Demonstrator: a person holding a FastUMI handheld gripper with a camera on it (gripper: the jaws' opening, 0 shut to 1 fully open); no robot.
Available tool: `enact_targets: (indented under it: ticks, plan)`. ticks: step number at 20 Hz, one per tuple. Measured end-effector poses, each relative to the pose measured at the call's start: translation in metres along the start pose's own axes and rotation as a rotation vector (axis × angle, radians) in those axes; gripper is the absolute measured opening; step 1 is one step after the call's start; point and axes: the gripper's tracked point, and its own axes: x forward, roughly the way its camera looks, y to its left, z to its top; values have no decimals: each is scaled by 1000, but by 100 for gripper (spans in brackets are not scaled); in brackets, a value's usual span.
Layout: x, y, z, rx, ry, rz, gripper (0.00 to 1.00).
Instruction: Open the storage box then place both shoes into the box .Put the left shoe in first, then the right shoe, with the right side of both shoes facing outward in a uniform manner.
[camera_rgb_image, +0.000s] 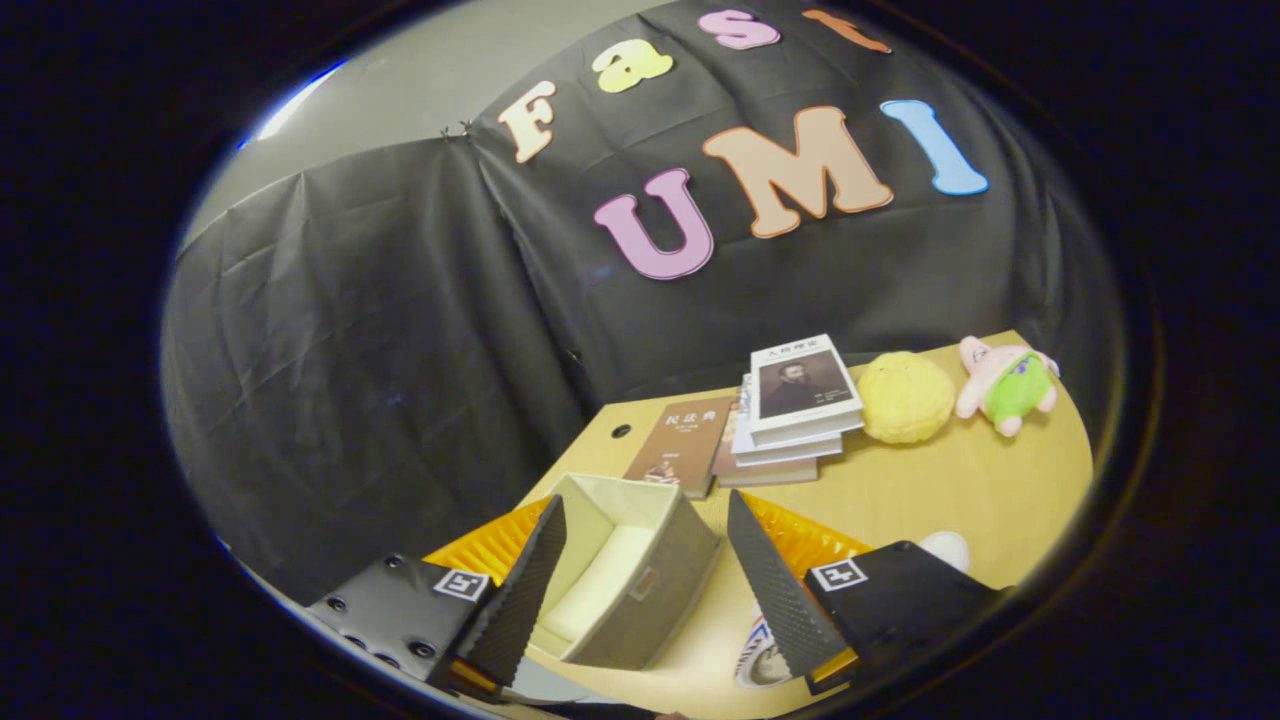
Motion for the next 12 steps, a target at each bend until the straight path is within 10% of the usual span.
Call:
enact_targets:
  ticks: [12]
  plan:
    - [1, -99, -87, -89, 167, -135, 100]
